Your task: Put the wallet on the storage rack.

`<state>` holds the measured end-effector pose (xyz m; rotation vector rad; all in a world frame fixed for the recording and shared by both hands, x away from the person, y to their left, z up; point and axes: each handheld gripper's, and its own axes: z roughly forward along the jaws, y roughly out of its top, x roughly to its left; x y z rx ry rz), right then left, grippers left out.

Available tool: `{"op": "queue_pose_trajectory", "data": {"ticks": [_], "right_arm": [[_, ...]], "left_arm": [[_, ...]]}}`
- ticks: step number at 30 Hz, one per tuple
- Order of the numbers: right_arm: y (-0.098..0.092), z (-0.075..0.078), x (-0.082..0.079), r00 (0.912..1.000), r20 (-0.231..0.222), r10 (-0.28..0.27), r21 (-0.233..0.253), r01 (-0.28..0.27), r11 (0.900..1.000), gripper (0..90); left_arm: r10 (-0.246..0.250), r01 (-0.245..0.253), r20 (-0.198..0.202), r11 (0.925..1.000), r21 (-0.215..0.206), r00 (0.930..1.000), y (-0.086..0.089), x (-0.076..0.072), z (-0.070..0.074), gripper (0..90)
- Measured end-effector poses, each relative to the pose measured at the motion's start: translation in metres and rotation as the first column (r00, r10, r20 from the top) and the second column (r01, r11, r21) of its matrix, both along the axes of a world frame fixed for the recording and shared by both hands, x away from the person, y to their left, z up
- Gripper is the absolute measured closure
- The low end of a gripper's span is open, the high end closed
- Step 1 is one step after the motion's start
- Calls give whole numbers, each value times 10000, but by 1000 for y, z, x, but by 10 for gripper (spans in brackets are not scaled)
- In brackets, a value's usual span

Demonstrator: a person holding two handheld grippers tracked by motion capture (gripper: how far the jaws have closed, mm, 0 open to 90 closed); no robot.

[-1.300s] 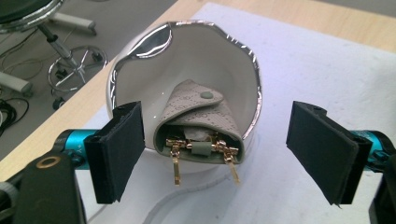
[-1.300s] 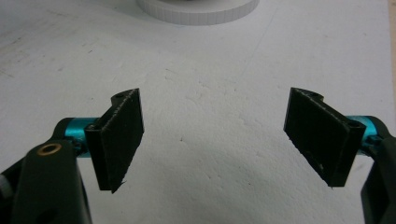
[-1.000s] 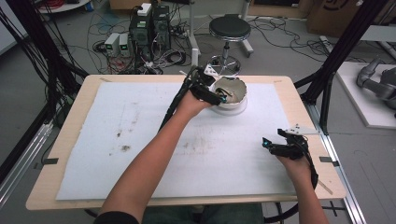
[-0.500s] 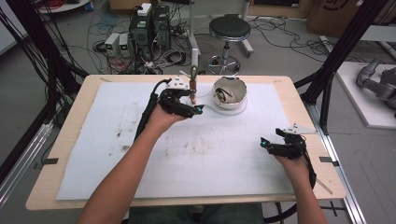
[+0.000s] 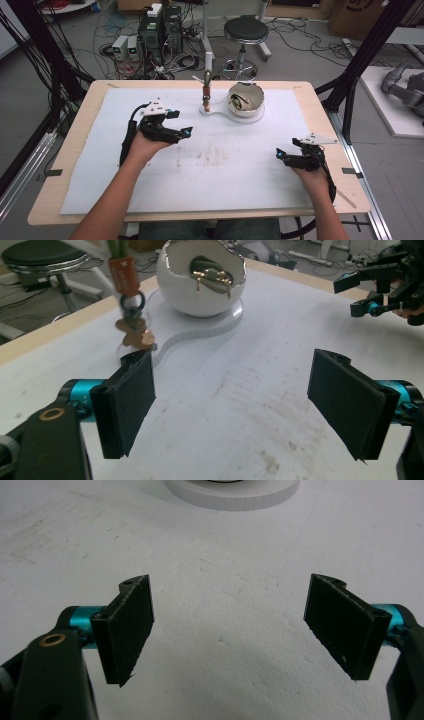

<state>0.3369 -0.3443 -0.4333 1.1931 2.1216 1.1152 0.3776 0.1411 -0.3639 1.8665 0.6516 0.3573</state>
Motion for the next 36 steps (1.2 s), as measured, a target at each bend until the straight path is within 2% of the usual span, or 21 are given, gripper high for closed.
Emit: {"op": "queue_pose_trajectory", "data": {"ticks": [1, 2, 3, 6, 11, 12, 15, 19, 27, 29, 36], "right_arm": [[1, 0, 0, 10000, 44, 65, -44, -64, 10000, 204], [1, 0, 0, 10000, 44, 65, -44, -64, 10000, 204], [2, 0, 0, 10000, 38, 50, -21, -50, 10000, 205], [2, 0, 0, 10000, 16, 41, 31, -41, 10000, 205], [3, 0, -2, 9999, 95, 76, 24, -76, 10000, 204], [3, 0, -2, 9999, 95, 76, 24, -76, 10000, 204], [4, 1, -2, 9999, 143, 82, 4, -82, 10000, 205], [5, 2, -2, 9997, 214, 147, -42, -146, 9999, 205], [4, 2, -1, 9997, 186, 161, -48, -160, 9999, 205], [4, 2, -1, 9997, 193, 118, -12, -118, 9999, 204], [1, 1, -1, 9999, 122, 72, 7, -72, 10000, 205]], "left_arm": [[141, -141, -21, 9998, -134, 9999, 10, -7, -1, 191], [141, -141, -21, 9998, -134, 9999, 10, -7, -1, 191], [202, -202, 3, 9997, -158, 9998, 20, -14, -2, 191], [292, -292, 38, 9995, -101, 9996, 29, -21, -5, 191], [762, -762, -22, 9960, -464, 9971, 55, -32, -16, 191], [762, -762, -22, 9960, -464, 9971, 55, -32, -16, 191], [982, -982, -25, 9938, -530, 9952, 62, -36, -28, 191], [1122, -1132, -300, 9930, -337, 9932, 67, -35, -44, 191], [1282, -1288, -170, 9911, -338, 9916, 72, -35, -47, 191], [1397, -1406, -259, 9893, -400, 9899, 74, -35, -49, 191], [1386, -1396, -316, 9896, -340, 9898, 73, -34, -51, 191]]}}
